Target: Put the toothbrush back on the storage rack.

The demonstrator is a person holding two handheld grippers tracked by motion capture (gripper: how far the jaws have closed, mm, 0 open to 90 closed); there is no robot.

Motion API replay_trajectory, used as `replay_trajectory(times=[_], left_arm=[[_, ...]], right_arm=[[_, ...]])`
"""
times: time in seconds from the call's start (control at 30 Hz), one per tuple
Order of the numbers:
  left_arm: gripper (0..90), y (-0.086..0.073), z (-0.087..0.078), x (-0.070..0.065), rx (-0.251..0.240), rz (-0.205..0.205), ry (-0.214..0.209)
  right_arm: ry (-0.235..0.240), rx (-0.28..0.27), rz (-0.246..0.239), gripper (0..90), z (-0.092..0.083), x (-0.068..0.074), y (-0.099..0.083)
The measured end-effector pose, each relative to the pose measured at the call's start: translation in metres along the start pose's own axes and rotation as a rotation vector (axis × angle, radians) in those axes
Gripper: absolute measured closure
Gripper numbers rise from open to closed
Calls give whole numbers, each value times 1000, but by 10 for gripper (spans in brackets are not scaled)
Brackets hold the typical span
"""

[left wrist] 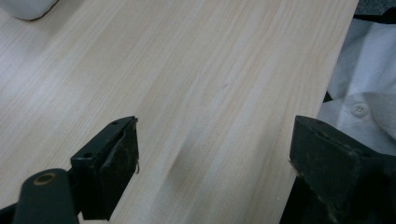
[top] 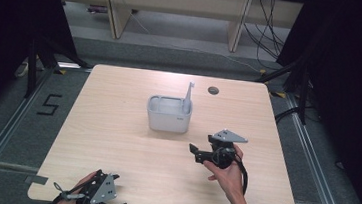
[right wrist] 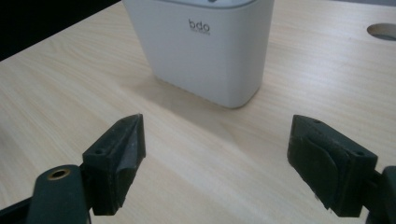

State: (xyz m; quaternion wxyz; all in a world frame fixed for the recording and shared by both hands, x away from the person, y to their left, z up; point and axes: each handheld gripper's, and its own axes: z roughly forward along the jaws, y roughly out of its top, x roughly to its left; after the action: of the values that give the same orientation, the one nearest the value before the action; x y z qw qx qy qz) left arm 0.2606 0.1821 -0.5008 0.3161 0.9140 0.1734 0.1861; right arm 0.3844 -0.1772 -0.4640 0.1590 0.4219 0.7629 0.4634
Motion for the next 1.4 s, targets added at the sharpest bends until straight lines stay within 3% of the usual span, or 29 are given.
replay_trajectory(times=[0.03,0.07,0.1,0.13,0.17,0.23,0.27,0.3,0.33,0.37,0.47,0.53,0.57,0.63,0.67,0.7,0.83,0.9,1.0,1.1,1.2,1.23,1.3,1.33,1.4], left_arm=[[154,0,0,0,0,0,0],[154,0,1,-1,-14,-15,1],[154,0,0,0,-10,-9,3],[154,0,0,0,-7,-4,3],[154,0,0,0,-7,-5,5],[154,0,1,-1,-16,-18,5],[154,0,0,0,-5,-5,5],[154,0,0,0,-6,-4,4],[154,0,0,0,-6,-4,4],[154,0,1,-1,-15,-17,4],[154,0,0,0,-3,-3,6],[154,0,1,-1,-16,-18,6],[154,0,0,0,-11,-6,9],[154,0,0,1,-5,-4,10],[154,0,0,0,-12,-6,9],[154,0,0,0,-7,-6,9],[154,0,-1,1,-6,-4,8],[153,0,0,0,-6,-5,8],[154,0,0,1,-10,-5,16],[154,-1,1,0,-10,-7,12],[154,0,1,0,-12,-7,13],[154,-1,1,0,-11,-6,14],[153,-1,1,0,-9,-7,12],[153,-1,1,0,-10,-8,15],[154,-1,1,0,-11,-8,13]], right_arm=[[6,-1,6,200,-1,1,-2],[-2,5,-24,199,-2,-1,-3],[18,7,6,200,-3,1,-4],[16,-2,-25,200,-4,0,-6],[16,-2,-25,200,-4,0,-6],[24,-1,-21,200,-6,1,-8],[18,13,-12,200,-8,1,-9],[21,13,20,198,-9,4,-11],[20,16,-11,198,-9,3,-11],[32,13,8,200,-11,5,-13],[42,11,-11,200,-13,6,-16],[51,20,10,201,-14,8,-17],[48,18,-29,202,-14,8,-19],[42,32,-50,202,-15,10,-21],[56,41,-8,202,-16,14,-22],[66,37,-39,203,-16,12,-23],[70,43,-69,203,-18,13,-25],[76,63,-37,202,-20,16,-29],[77,59,-58,199,-21,16,-31],[84,73,-27,197,-24,19,-35],[89,72,-42,192,-26,19,-39],[107,88,-21,188,-27,22,-42],[98,83,-49,186,-28,21,-43],[92,88,-37,184,-29,22,-44],[121,88,-34,178,-30,24,-47]])
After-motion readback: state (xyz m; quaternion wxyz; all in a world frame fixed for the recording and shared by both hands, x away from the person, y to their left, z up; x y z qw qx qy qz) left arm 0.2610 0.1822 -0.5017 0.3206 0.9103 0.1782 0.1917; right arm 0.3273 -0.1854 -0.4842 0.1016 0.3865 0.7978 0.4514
